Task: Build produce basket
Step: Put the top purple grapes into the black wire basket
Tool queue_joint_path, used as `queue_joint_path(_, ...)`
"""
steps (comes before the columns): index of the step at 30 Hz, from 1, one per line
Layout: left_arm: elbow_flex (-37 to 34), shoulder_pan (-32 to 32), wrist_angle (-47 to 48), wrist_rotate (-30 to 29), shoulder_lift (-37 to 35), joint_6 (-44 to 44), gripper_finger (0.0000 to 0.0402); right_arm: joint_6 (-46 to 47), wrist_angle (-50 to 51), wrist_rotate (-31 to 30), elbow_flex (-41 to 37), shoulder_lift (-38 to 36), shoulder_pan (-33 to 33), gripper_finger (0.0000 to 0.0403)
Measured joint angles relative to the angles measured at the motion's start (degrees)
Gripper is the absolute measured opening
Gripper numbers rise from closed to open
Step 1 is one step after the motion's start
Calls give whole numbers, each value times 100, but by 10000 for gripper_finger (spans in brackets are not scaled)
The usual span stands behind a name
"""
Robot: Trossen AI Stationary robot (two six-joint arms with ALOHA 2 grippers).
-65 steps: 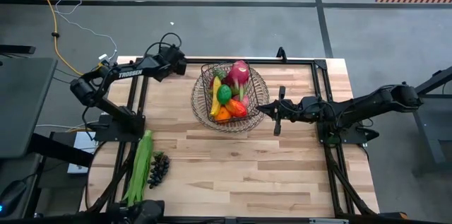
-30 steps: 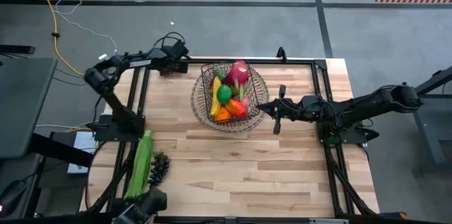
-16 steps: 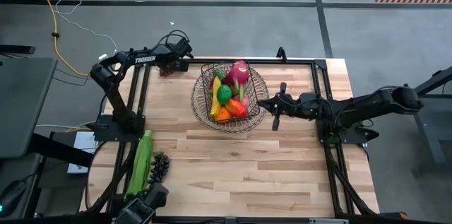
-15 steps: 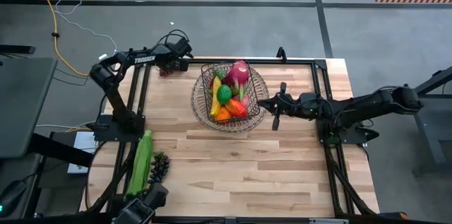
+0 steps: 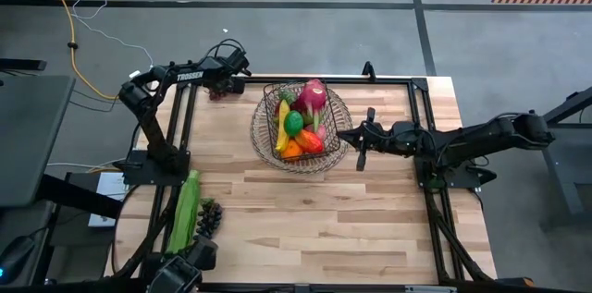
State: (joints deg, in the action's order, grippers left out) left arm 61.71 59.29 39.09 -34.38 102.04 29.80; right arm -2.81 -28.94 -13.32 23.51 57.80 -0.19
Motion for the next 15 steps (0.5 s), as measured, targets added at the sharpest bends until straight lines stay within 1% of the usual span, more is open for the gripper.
queue_joint_path(5, 0, 76, -42, 171, -2, -100, 156, 0, -1, 0, 0, 0, 0, 0)
queue_joint_path(12, 0, 74, -91, 183, -2, -78, 156, 1, -1, 2, 0, 0, 0, 0)
queue_joint_path(15, 0, 74, -142, 185, -2, -61, 147, 0, -1, 2, 0, 0, 0, 0)
